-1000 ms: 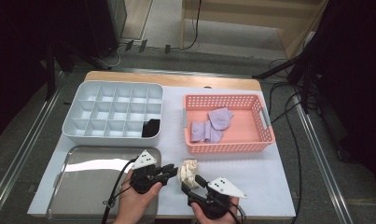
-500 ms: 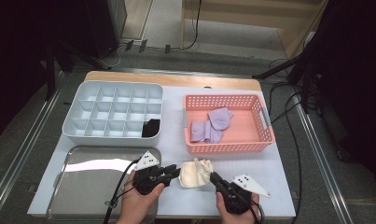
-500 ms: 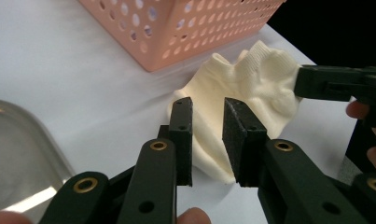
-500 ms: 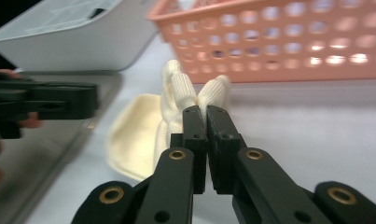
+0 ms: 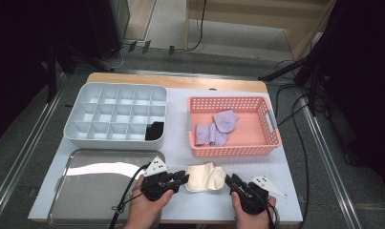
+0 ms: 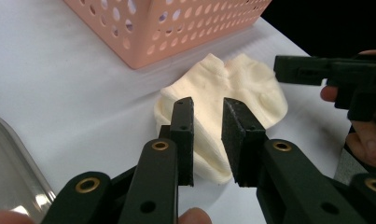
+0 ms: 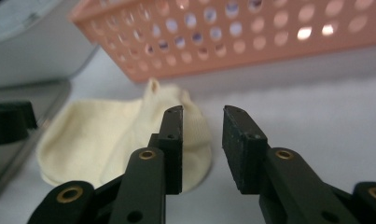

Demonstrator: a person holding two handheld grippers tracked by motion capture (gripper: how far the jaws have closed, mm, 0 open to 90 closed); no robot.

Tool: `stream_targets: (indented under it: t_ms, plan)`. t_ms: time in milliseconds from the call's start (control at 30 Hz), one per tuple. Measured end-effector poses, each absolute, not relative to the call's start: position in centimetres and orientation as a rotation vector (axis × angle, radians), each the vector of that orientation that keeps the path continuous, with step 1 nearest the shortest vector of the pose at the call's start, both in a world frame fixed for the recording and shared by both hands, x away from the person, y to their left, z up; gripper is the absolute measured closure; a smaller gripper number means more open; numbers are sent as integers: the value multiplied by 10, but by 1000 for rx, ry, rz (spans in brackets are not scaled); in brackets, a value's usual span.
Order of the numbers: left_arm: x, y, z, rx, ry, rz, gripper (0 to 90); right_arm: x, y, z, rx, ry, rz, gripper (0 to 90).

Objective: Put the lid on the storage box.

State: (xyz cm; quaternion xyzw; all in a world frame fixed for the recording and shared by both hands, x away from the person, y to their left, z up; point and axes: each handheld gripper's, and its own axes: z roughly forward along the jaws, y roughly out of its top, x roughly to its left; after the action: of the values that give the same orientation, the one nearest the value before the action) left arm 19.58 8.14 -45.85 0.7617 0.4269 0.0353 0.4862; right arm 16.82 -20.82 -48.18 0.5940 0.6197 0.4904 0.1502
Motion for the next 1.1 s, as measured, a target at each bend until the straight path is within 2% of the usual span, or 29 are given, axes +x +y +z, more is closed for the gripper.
stream_targets:
  t_ms: [167, 267, 333, 533, 600, 667, 700, 933, 1100]
  plan:
    - [195, 74, -459, 1870, 1028, 85, 765, 166, -208, -475, 1684, 1775, 1462, 648]
    - [197, 69, -463, 1895, 1044, 98, 779, 172, -202, -486, 1732, 1850, 1387, 570]
    - [199, 68, -466, 1915, 1064, 114, 801, 176, -198, -493, 1755, 1880, 1333, 566]
    - [203, 67, -474, 1978, 1110, 141, 825, 175, -189, -495, 1691, 1904, 1210, 628]
    - [204, 67, -476, 1982, 1111, 142, 831, 174, -184, -495, 1672, 1911, 1173, 697]
    - [204, 68, -476, 1984, 1114, 145, 832, 176, -184, -496, 1658, 1931, 1190, 815]
    - [204, 68, -475, 1983, 1113, 146, 832, 177, -185, -496, 1659, 1940, 1209, 833]
    - [200, 63, -458, 1910, 1065, 145, 809, 175, -188, -488, 1647, 1953, 1268, 848]
    - [201, 40, -462, 1954, 1033, 110, 823, 174, -189, -480, 1619, 1953, 1341, 846]
